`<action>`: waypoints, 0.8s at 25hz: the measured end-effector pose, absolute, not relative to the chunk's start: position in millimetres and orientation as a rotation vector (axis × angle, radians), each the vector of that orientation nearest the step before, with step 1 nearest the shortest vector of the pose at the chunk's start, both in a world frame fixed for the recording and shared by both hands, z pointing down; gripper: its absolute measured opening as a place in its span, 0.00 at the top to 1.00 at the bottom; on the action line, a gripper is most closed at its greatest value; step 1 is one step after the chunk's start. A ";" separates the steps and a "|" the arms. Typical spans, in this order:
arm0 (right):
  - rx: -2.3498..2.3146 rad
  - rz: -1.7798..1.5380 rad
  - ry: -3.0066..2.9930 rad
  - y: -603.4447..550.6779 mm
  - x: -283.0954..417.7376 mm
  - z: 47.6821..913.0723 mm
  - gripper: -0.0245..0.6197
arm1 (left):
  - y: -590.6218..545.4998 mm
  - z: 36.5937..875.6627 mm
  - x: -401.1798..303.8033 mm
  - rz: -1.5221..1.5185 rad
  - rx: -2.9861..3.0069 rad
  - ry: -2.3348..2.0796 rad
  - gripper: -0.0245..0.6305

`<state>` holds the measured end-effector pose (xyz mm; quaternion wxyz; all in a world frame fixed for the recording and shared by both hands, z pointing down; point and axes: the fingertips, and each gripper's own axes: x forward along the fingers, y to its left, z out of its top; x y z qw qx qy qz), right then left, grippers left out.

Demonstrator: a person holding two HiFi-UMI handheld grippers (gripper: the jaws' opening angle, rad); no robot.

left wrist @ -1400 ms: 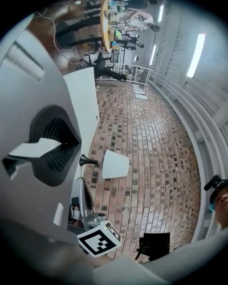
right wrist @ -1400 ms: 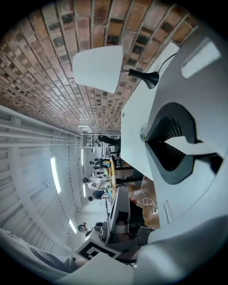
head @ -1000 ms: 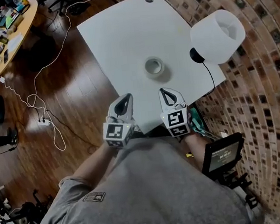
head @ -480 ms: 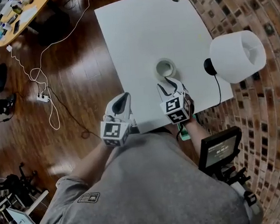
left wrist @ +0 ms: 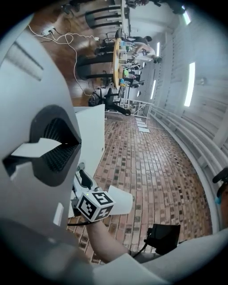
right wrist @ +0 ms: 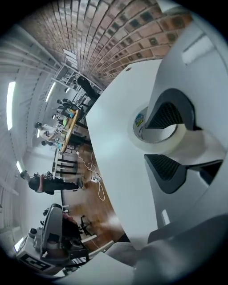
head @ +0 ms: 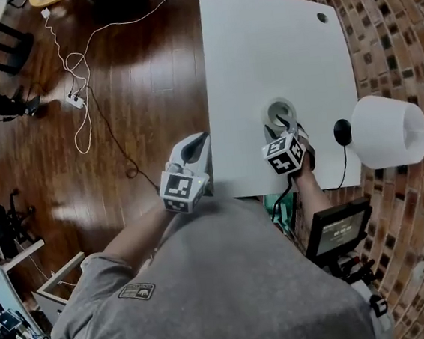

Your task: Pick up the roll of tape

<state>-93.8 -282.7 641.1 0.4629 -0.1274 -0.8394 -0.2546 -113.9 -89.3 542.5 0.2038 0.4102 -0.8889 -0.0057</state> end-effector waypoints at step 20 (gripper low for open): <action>-0.492 -0.736 -1.747 -273.4 -94.0 683.0 0.70 | -49.6 550.7 -103.8 -0.056 0.940 -2.536 0.96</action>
